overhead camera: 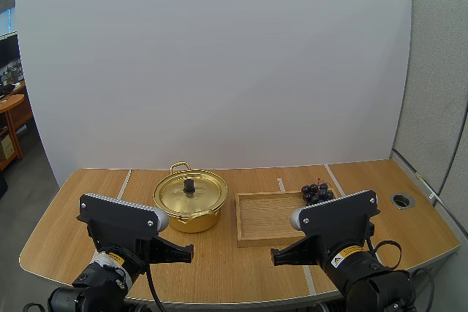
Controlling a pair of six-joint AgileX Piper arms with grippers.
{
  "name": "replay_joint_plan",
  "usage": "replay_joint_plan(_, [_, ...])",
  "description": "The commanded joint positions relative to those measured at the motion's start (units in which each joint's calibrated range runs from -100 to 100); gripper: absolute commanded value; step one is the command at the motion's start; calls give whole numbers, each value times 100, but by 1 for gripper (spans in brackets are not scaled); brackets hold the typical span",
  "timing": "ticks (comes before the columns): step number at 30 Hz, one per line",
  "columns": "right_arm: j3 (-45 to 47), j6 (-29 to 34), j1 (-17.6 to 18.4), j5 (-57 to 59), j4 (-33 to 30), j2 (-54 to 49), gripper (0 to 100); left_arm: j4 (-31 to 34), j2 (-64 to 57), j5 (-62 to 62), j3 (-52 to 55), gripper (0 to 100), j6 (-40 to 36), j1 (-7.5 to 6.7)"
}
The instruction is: Open the pot, put the pineapple inside, and close it
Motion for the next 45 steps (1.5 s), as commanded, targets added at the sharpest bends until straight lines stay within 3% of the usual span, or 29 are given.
replay_joint_plan(1, [0,22,-49,35,20,-34,0,-24,-20,57,21,0,-18,24])
replay_joint_plan(29, [0,22,-93,-18,-6,-34,0,112,-20,49,21,0,-36,24])
replay_joint_plan(37, [0,22,-93,-18,-6,-34,0,1546,-20,-76,21,0,-1551,24])
replay_joint_plan(45, [0,22,-93,-18,-6,-34,0,1736,-20,-94,21,0,-1826,24])
